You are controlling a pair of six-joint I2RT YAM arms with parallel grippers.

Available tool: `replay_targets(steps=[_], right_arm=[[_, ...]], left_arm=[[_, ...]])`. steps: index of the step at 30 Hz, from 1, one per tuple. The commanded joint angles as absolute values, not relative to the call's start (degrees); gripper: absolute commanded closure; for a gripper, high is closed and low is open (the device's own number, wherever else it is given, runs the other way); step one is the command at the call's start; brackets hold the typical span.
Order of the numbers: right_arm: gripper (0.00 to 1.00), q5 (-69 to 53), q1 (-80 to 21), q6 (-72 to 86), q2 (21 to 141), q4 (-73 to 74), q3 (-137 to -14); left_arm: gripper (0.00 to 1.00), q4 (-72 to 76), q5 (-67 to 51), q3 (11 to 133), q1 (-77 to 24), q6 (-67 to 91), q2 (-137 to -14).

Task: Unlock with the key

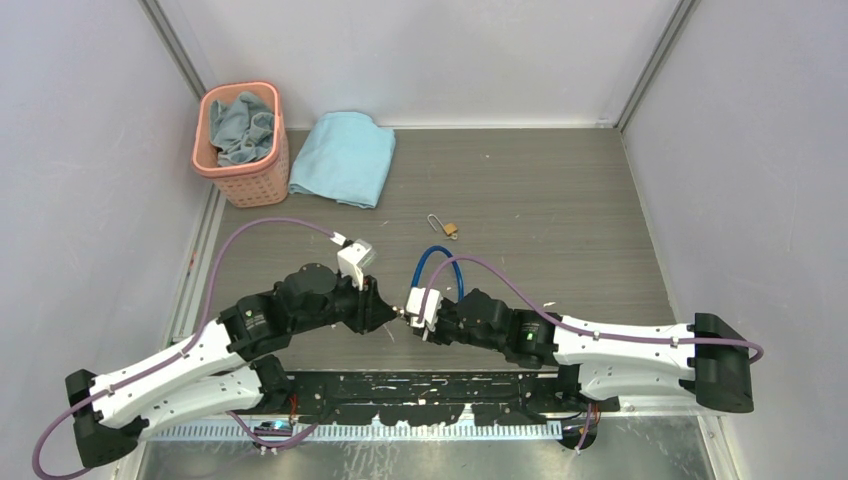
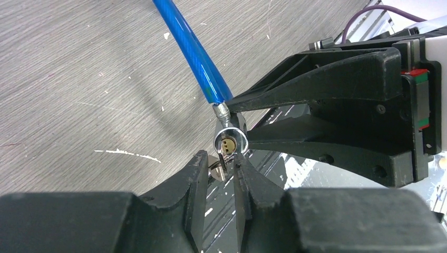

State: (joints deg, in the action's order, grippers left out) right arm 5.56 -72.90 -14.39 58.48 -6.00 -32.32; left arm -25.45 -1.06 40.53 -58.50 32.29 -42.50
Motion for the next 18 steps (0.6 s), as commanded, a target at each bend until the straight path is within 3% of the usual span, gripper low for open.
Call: replay_targets(steps=[1,8,13,18], right_arm=[[0.99,4.84,-73.03,-15.55,56.16,-11.29,-34.37],[0.99,3.10,-73.03,-15.64,55.50,-11.25,-34.04],[0.99,1.45,-73.03,-15.43,54.08,-11.85,-33.16],[0.99,-1.12,-73.02,-14.76,51.51,-12.28,-32.53]], left_arm=[[0.76,-22.42,-0.44,40.84,-58.64,30.40,-42.90],[0.87,-19.12,-1.87,39.54,-58.71,29.24,-43.55],[1.00,-18.67,-3.88,39.13,-58.63,26.76,-43.51],[1.00,-17.32,-5.98,37.96,-58.70,23.97,-41.70]])
